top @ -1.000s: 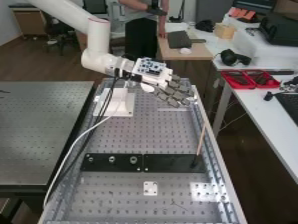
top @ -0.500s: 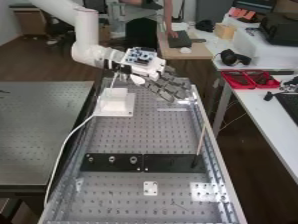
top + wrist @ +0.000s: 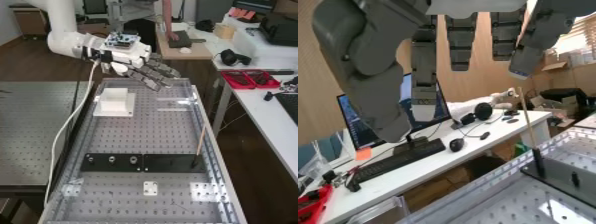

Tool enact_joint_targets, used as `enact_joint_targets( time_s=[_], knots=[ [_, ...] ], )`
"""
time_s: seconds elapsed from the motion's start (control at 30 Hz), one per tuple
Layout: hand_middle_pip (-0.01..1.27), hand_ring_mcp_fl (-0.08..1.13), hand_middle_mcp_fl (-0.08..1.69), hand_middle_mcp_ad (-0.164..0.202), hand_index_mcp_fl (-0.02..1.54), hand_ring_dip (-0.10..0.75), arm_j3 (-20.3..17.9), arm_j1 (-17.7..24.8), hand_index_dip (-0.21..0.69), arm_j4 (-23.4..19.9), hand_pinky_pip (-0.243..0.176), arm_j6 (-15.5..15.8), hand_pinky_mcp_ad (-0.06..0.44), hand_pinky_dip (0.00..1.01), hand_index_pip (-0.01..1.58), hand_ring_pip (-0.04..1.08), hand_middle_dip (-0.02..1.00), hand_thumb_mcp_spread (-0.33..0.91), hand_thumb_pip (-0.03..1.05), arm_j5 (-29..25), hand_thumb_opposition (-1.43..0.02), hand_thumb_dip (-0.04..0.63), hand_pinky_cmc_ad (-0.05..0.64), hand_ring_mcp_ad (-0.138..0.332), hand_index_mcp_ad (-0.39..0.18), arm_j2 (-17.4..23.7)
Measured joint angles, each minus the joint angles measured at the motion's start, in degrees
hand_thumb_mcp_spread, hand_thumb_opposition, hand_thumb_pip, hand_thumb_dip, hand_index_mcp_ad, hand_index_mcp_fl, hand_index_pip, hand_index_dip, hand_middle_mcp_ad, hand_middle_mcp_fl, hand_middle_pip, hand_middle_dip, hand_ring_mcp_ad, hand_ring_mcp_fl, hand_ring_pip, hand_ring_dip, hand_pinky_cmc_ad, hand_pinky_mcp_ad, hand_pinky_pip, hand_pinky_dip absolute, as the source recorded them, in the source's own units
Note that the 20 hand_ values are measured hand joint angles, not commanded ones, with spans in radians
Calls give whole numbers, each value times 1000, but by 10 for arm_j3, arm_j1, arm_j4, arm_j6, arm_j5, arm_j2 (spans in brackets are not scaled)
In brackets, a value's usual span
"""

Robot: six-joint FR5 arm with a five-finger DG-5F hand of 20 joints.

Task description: Grab the pcb board and place it in the clear container

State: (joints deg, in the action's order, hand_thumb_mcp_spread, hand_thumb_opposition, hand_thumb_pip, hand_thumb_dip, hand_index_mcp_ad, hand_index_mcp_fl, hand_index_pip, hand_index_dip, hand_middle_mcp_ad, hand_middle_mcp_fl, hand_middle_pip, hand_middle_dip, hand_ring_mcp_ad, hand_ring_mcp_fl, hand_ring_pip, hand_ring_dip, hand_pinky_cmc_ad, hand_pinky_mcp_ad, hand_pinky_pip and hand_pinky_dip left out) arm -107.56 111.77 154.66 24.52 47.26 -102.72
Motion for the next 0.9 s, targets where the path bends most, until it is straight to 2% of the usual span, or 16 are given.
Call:
enact_joint_targets(
  time_s=[0.2,0.33,0.6,0.9],
  knots=[
    [127,0,87,75,122,21,-23,-33,45,8,-77,43,199,538,1461,91,120,380,691,49,-822,251,312,232,-86,49],
    [127,0,87,75,119,21,-35,-58,37,12,-75,55,199,538,1468,91,124,380,691,93,-822,251,312,232,-86,69],
    [127,0,87,75,119,21,-48,-120,31,18,-77,58,199,546,1468,91,120,380,691,206,-822,251,312,232,-86,86],
    [127,0,87,75,119,21,-53,-174,31,15,-75,53,199,546,1464,91,120,382,691,303,-822,251,316,232,-86,85]
  ],
)
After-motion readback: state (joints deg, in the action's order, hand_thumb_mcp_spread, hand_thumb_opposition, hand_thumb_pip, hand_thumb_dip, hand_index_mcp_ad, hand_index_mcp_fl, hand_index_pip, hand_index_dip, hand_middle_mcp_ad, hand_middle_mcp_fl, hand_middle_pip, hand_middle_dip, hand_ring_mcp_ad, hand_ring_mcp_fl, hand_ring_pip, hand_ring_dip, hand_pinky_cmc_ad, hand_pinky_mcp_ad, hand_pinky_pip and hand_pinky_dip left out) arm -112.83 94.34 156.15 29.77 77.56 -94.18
